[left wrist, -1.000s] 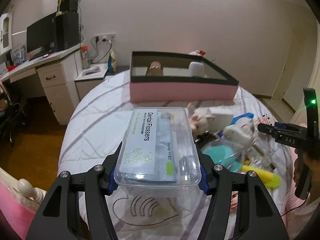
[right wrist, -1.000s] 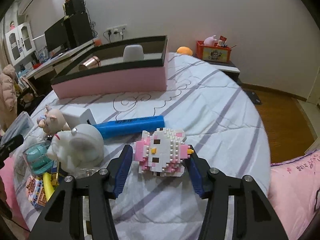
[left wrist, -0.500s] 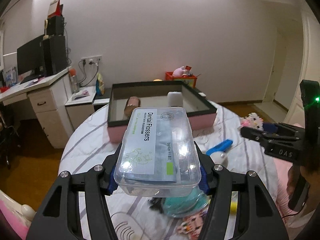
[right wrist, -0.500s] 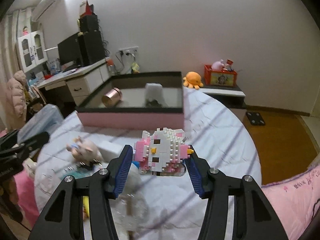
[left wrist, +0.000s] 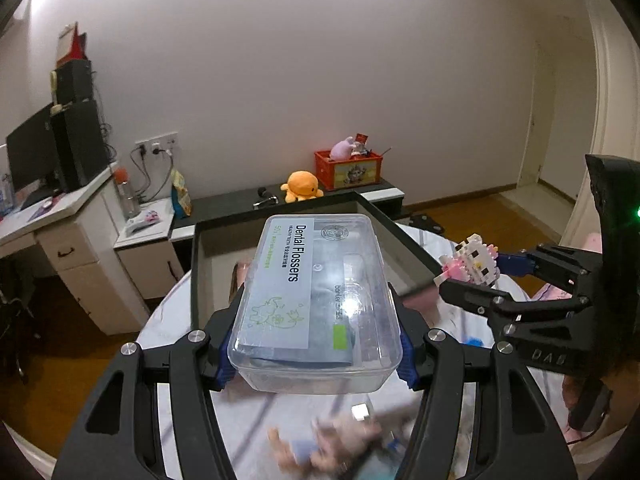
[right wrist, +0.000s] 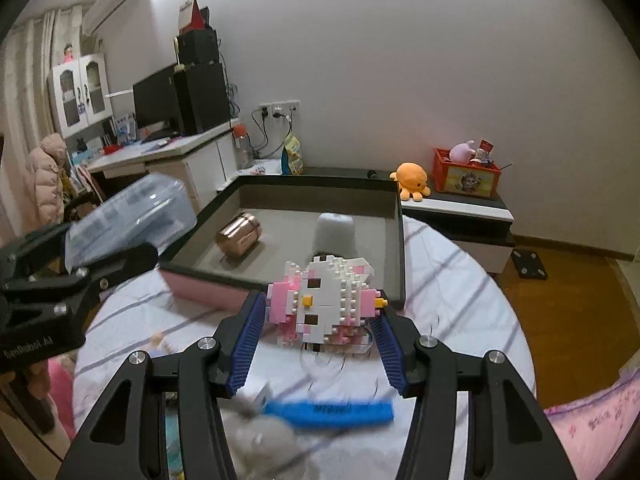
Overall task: Organize rigid objects
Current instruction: 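Lower flosser box with left tool while right tool lowers block figure into box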
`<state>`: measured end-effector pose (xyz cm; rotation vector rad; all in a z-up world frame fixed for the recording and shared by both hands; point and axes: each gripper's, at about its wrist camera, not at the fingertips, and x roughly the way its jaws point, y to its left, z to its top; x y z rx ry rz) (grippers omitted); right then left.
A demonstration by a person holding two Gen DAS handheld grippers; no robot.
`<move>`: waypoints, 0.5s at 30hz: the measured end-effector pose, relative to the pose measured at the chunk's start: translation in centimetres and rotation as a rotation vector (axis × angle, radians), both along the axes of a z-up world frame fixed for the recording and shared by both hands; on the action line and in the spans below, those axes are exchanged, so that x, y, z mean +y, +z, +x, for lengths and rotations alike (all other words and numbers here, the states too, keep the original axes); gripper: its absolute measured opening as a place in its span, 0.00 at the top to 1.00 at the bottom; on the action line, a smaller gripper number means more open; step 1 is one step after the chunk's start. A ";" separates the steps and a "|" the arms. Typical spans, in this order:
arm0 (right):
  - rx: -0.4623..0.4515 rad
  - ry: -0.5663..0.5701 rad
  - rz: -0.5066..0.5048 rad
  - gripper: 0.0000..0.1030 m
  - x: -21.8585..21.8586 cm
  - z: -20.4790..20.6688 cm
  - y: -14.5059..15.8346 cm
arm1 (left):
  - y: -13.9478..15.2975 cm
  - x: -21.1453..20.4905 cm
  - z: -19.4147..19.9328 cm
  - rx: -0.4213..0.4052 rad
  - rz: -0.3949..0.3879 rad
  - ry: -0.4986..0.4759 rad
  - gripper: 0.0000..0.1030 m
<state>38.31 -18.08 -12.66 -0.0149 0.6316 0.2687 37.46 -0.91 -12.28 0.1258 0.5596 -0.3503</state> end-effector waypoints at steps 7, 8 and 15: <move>0.041 0.020 -0.008 0.47 0.3 7.9 1.0 | 0.5 -1.0 8.5 0.065 0.053 -0.010 0.40; 0.043 0.015 -0.017 0.47 0.5 9.2 1.2 | 0.4 -1.1 10.3 0.087 0.058 -0.008 0.40; 0.158 -0.015 -0.079 0.47 1.9 18.7 -0.2 | -3.0 -2.5 19.7 0.241 0.122 0.024 0.40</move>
